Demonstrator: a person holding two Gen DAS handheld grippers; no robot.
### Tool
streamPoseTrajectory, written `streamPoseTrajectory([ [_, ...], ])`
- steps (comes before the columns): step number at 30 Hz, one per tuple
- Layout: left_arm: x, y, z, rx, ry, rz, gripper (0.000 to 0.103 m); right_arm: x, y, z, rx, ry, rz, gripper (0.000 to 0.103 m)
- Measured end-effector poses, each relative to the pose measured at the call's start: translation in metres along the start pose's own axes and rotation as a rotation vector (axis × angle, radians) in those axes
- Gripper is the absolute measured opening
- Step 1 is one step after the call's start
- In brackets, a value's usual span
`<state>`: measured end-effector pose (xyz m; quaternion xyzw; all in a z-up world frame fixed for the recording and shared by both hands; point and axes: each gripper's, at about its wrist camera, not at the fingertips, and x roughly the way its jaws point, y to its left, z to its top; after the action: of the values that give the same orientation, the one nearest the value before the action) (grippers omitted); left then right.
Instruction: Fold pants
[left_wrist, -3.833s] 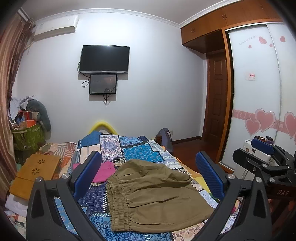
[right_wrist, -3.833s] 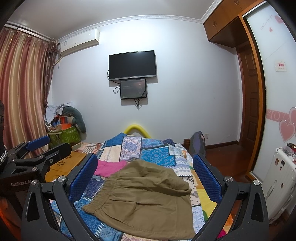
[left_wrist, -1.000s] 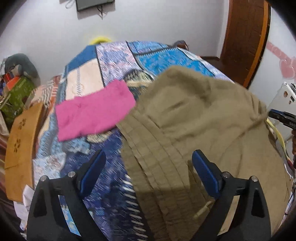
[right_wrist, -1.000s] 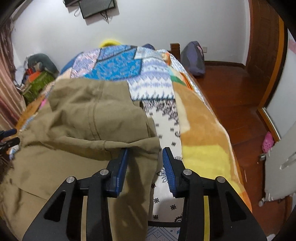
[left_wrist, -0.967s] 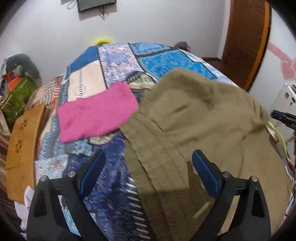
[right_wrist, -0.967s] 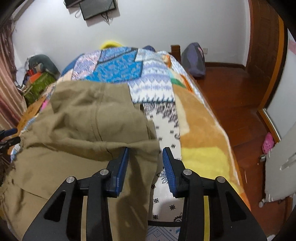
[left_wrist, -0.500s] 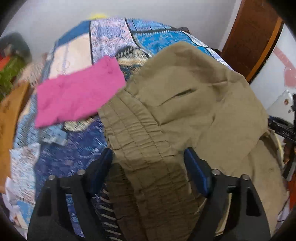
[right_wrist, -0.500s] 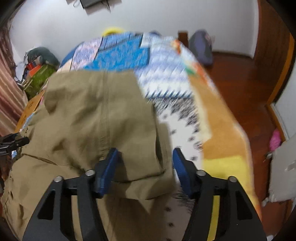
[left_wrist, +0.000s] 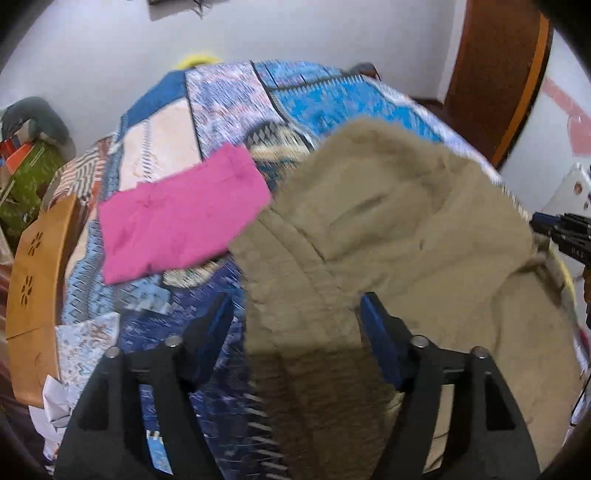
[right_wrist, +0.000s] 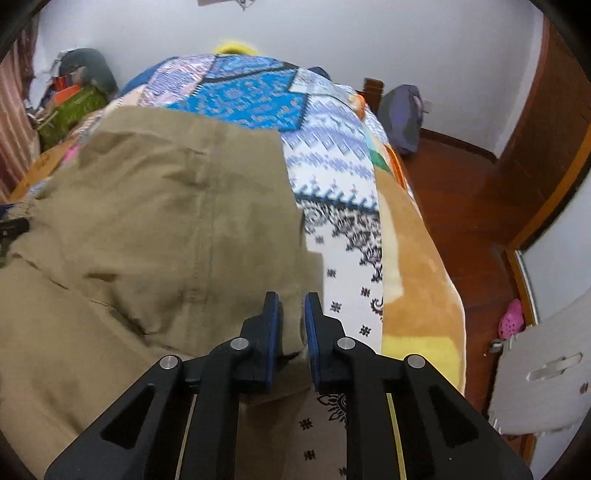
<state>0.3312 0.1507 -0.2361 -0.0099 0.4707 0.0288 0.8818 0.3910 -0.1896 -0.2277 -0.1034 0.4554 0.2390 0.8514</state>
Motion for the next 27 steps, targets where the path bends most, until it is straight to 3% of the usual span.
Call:
streamPoseTrajectory([
  [1,-0.004,0.006,0.004,-0.014,-0.015,0.002,0.077,-0.005,-0.001,0.005,-0.001,-0.021,0.010,0.033],
  [3,-0.005,0.020,0.017,-0.050,-0.027,0.012,0.082,-0.015,-0.001,0.016,-0.008,-0.072,0.007,0.044],
  [8,0.025,0.040,0.042,-0.120,0.020,0.004,0.082,-0.003,-0.004,0.061,-0.002,-0.109,0.025,0.045],
  [12,0.064,0.040,0.052,-0.139,0.121,-0.023,0.082,0.028,-0.006,0.093,0.006,-0.075,0.061,0.058],
  [17,0.093,0.033,0.055,-0.137,0.155,-0.063,0.083,0.082,-0.006,0.118,0.030,0.013,0.104,0.058],
  [19,0.100,0.035,0.056,-0.151,0.155,-0.071,0.088,0.105,-0.004,0.124,0.042,0.046,0.122,0.058],
  [23,0.107,0.042,0.055,-0.168,0.163,-0.131,0.089,0.127,0.005,0.127,0.058,0.058,0.179,0.060],
  [24,0.107,0.042,0.055,-0.161,0.159,-0.135,0.087,0.129,0.011,0.127,0.038,0.055,0.179,0.056],
  [25,0.106,0.042,0.055,-0.150,0.150,-0.133,0.083,0.128,0.014,0.128,0.018,0.054,0.181,0.045],
  [26,0.104,0.041,0.055,-0.135,0.135,-0.120,0.066,0.126,0.018,0.128,-0.007,0.051,0.194,0.037],
  [27,0.103,0.040,0.055,-0.127,0.128,-0.123,0.055,0.124,0.022,0.126,-0.020,0.045,0.183,0.032],
])
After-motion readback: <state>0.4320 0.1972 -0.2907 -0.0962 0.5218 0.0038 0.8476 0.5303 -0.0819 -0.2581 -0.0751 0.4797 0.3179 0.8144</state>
